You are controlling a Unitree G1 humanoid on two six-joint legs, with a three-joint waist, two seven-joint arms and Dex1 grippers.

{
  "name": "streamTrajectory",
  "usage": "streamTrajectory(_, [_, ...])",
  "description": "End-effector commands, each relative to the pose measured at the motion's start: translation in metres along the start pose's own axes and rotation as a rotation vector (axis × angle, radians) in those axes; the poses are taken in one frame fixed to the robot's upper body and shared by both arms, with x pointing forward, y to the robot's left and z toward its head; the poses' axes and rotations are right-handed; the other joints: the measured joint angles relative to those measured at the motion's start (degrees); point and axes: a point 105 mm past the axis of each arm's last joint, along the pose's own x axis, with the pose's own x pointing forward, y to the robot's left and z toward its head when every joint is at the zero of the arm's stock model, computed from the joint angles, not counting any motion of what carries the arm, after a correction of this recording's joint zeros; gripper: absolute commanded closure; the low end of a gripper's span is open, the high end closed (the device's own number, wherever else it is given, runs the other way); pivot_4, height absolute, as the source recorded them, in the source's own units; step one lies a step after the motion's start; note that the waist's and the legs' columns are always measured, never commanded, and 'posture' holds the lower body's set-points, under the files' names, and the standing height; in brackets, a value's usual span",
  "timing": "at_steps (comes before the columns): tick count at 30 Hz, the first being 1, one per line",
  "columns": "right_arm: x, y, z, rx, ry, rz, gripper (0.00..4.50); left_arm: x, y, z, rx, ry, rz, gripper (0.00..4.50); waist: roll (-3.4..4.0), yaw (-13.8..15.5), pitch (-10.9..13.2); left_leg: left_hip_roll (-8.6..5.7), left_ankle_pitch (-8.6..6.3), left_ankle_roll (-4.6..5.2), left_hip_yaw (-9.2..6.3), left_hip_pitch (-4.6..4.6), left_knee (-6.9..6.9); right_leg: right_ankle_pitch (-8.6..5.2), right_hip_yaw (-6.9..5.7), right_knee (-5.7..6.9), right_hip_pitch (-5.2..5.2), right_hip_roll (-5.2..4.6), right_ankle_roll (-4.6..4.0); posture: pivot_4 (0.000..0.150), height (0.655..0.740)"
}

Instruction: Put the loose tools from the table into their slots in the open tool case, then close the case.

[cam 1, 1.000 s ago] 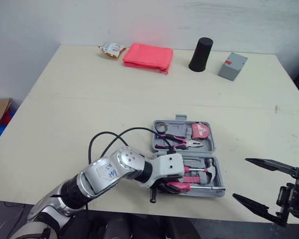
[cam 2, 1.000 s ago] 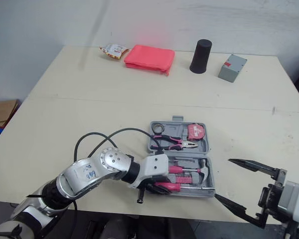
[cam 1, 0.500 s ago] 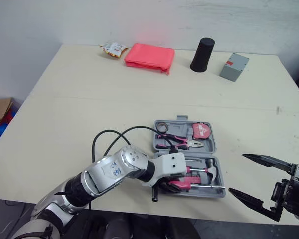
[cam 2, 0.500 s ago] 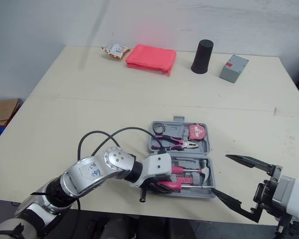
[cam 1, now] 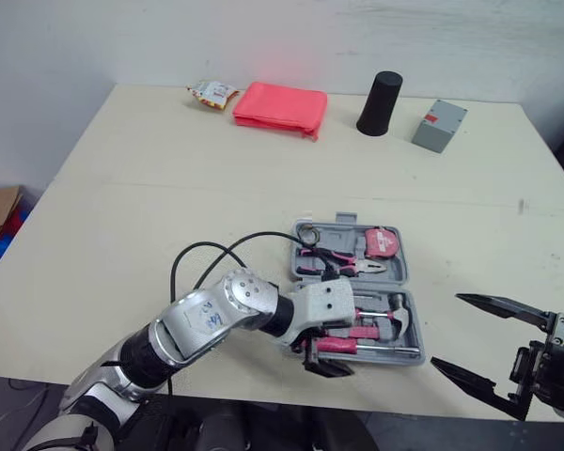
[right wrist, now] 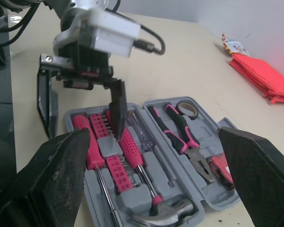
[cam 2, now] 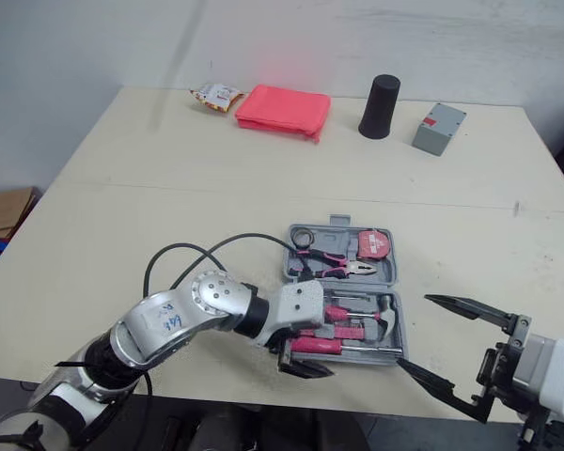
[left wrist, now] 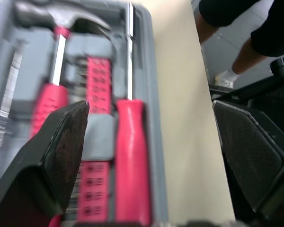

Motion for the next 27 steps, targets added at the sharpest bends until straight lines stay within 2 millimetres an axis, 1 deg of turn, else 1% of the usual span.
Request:
streamTrajectory(1, [0.003,0.002,0.005,-0.027,-0.016,0.004,0.0,-0.008,0.004,0.02,0.113,-0.193,0.036,0.71,0.0,0.0,0.0,0.0,0.0,0.0,0.01,-0.01,0.0,0.0,0.0,0.0,0.0,0.0,0.0,0.15,0.74])
streamTrajectory(2, [0.003,0.002,0.005,-0.027,-0.018,0.003,0.0,-0.009,0.003,0.02,0.127,-0.224,0.031,0.96,0.01,-0.06,0.0,0.0,0.0,-0.01,0.01,-0.01,0.0,0.0,0.0,-0.01,-0.01,0.0,0.0,0.15,0.74])
streamTrajectory(3, [0.004,0.002,0.005,-0.027,-0.019,0.002,0.0,-0.009,0.005,0.018,0.127,-0.254,0.049,1.31,0.01,-0.07,0.0,0.0,-0.01,-0.01,0.02,0.01,-0.02,0.0,0.01,-0.05,0.01,0.0,0.0,0.15,0.74])
streamTrajectory(5, [0.005,0.002,0.005,-0.028,-0.02,-0.002,0.0,-0.005,0.004,0.011,0.171,-0.293,0.045,2.15,0.0,-0.03,0.0,0.01,-0.01,-0.01,0.02,0.02,-0.02,0.0,0.01,-0.05,-0.01,0.02,0.0,0.15,0.74])
streamTrajectory(6, [0.006,0.002,0.005,-0.03,-0.02,-0.005,0.0,-0.002,0.001,0.003,0.188,-0.289,0.032,2.54,0.0,-0.03,0.0,0.02,-0.01,-0.01,0.02,0.01,0.0,0.0,0.0,-0.03,-0.01,0.02,0.0,0.15,0.74])
streamTrajectory(8, [0.007,0.002,0.005,-0.031,-0.02,-0.01,0.0,0.003,-0.004,-0.007,0.238,-0.296,0.006,3.42,0.0,-0.03,0.0,0.01,-0.01,-0.01,0.02,0.03,0.01,0.0,0.01,-0.02,0.0,0.01,0.0,0.15,0.74])
streamTrajectory(10, [0.007,0.002,0.005,-0.029,-0.017,-0.017,0.0,0.01,-0.003,-0.019,0.222,-0.288,0.029,4.3,0.01,-0.03,0.0,0.0,-0.01,0.0,0.02,0.02,0.01,0.0,0.01,-0.03,0.01,-0.02,-0.01,0.15,0.74])
streamTrajectory(11, [0.007,0.002,0.005,-0.029,-0.015,-0.019,0.0,0.014,-0.001,-0.023,0.193,-0.294,0.054,4.41,0.01,-0.03,0.0,-0.02,-0.03,0.02,0.03,0.02,0.0,0.0,0.01,-0.04,0.02,-0.04,-0.01,0.15,0.74])
streamTrajectory(12, [0.008,0.002,0.005,-0.029,-0.013,-0.022,0.0,0.016,-0.001,-0.027,0.183,-0.293,0.061,4.41,0.01,-0.02,0.0,-0.04,-0.04,0.04,0.02,0.0,0.0,0.0,0.01,-0.04,0.02,-0.06,-0.01,0.15,0.74])
streamTrajectory(14, [0.008,0.003,0.005,-0.028,-0.005,-0.028,0.0,0.021,-0.005,-0.035,0.23,-0.261,0.036,4.41,0.0,0.01,0.0,-0.04,-0.05,0.07,0.02,-0.02,-0.01,0.0,0.01,-0.05,0.0,-0.08,0.0,0.15,0.74])
streamTrajectory(16, [0.007,0.003,0.004,-0.028,0.001,-0.034,0.0,0.023,-0.008,-0.037,0.274,-0.251,0.02,4.41,0.0,-0.01,0.0,-0.03,-0.05,0.07,0.02,-0.02,-0.03,0.0,0.01,-0.05,-0.01,-0.06,-0.01,0.15,0.74])
streamTrajectory(18, [0.007,0.002,0.004,-0.03,0.006,-0.041,0.0,0.025,-0.006,-0.038,0.253,-0.256,0.031,4.41,0.01,-0.02,-0.01,-0.02,-0.05,0.06,0.02,-0.01,-0.06,0.0,0.01,-0.05,-0.01,-0.05,-0.01,0.15,0.74])
streamTrajectory(20, [0.007,0.003,0.003,-0.03,0.006,-0.045,0.0,0.027,-0.005,-0.046,0.25,-0.216,0.033,4.41,0.01,-0.02,-0.01,-0.02,-0.05,0.06,0.02,-0.02,-0.05,0.0,0.01,-0.05,-0.01,-0.05,-0.01,0.15,0.74])
streamTrajectory(22, [0.007,0.002,0.003,-0.02,-0.006,-0.06,0.0,0.028,-0.003,-0.057,0.206,-0.167,0.038,4.41,0.0,-0.03,-0.02,-0.02,-0.05,0.06,0.03,0.01,-0.05,0.0,0.01,-0.05,0.01,-0.06,-0.01,0.15,0.74])
streamTrajectory(24, [0.005,-0.001,0.002,-0.002,-0.016,-0.092,0.0,0.027,0.0,-0.062,0.155,-0.154,0.052,4.41,0.0,-0.03,-0.06,-0.02,-0.05,0.06,0.02,0.03,-0.05,0.0,0.0,-0.03,0.03,-0.06,-0.01,0.15,0.74])
streamTrajectory(27, [-0.006,0.002,-0.006,0.024,0.023,-0.095,0.0,0.029,0.0,-0.07,0.104,-0.12,0.042,4.41,0.01,-0.03,-0.17,-0.03,-0.05,0.07,0.02,0.05,-0.04,0.0,0.0,-0.01,0.06,-0.07,0.0,0.15,0.74])
